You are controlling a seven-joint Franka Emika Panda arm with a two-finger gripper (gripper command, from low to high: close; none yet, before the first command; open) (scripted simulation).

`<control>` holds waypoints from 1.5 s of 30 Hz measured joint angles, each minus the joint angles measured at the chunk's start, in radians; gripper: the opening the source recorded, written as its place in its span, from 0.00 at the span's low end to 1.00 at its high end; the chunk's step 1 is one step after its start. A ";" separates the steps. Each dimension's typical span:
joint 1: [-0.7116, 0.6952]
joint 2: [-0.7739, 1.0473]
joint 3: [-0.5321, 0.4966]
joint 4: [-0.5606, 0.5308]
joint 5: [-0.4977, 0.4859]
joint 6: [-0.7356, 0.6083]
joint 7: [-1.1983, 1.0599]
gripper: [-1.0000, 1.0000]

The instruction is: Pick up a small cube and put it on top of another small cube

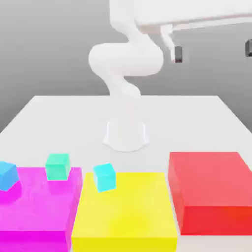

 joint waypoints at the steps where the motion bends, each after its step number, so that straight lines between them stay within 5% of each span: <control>1: 0.005 0.037 0.011 0.009 -0.012 0.005 0.034 0.50; 22: 0.299 0.811 -0.024 0.200 -0.217 0.171 0.629 0.50; 23: 0.305 0.834 -0.031 0.205 -0.223 0.188 0.634 0.00; 34: 0.274 0.710 -0.005 0.169 -0.182 0.104 0.603 0.00; 45: -0.001 0.305 -0.149 -0.148 -0.068 0.032 0.376 0.00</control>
